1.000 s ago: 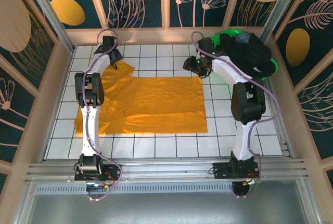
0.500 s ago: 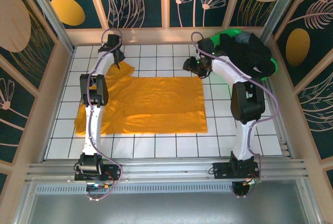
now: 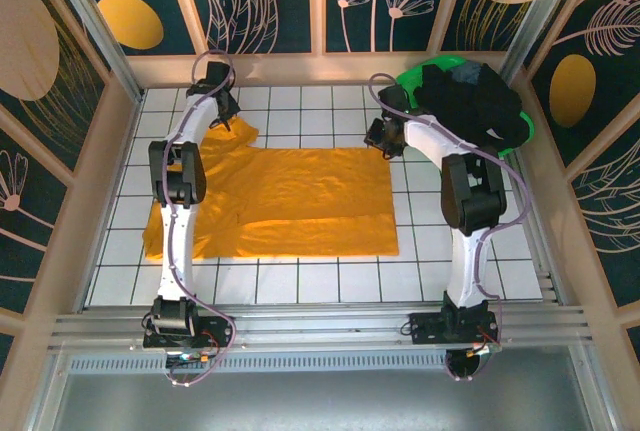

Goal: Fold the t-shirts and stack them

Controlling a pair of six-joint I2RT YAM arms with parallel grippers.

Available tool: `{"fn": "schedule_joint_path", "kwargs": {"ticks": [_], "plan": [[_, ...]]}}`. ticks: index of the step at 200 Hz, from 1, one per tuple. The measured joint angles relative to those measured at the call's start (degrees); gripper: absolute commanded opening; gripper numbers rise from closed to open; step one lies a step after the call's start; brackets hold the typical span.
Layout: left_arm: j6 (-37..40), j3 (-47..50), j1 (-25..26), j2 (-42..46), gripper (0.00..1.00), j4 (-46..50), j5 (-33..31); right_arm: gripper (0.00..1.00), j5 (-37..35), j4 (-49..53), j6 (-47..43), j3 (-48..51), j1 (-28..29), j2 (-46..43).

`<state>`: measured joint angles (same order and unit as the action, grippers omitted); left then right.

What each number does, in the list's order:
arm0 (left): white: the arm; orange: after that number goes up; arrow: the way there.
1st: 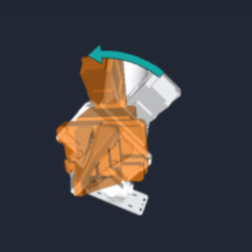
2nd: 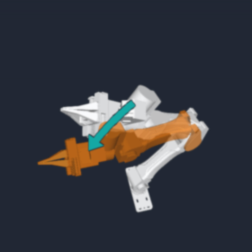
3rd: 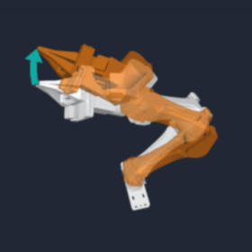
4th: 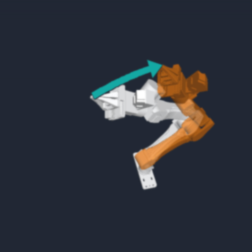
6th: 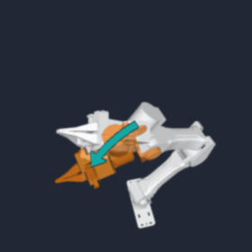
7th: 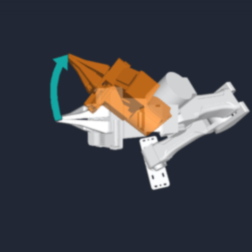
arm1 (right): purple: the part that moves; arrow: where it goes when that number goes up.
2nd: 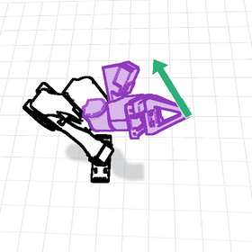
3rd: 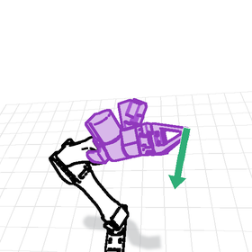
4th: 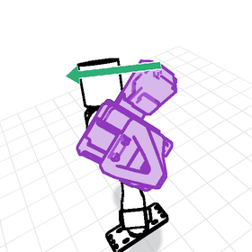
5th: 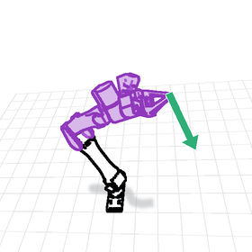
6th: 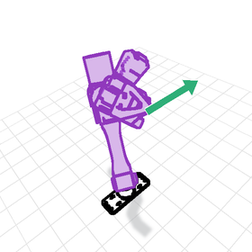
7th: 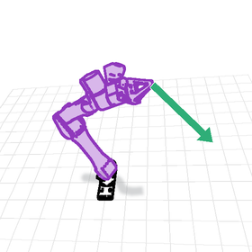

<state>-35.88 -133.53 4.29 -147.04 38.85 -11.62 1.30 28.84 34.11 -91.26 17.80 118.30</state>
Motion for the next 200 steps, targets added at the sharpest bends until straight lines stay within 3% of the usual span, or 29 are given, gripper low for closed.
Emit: {"fn": "schedule_joint_path", "kwargs": {"ticks": [44, 103, 161, 200], "plan": [[-0.42, 1.95, 0.0, 6.08, 0.0, -0.09, 1.75, 0.37, -6.4, 0.07, 1.05, -3.89, -0.15, 5.81], [-0.46, 4.68, 0.0, 7.61, 0.0, 0.0, 3.69, 0.31, -8.33, 0.04, -2.19, -5.35, -0.15, 9.07], [-0.7, 5.16, 0.0, 7.63, 0.0, -0.02, 4.33, 0.32, -10.21, 0.07, -7.65, -6.14, -0.15, 10.01], [-0.85, 5.31, 0.0, 7.63, 0.0, -0.02, 4.72, 0.21, -10.27, 0.0, -11.1, -6.14, -0.26, 10.23]]}}
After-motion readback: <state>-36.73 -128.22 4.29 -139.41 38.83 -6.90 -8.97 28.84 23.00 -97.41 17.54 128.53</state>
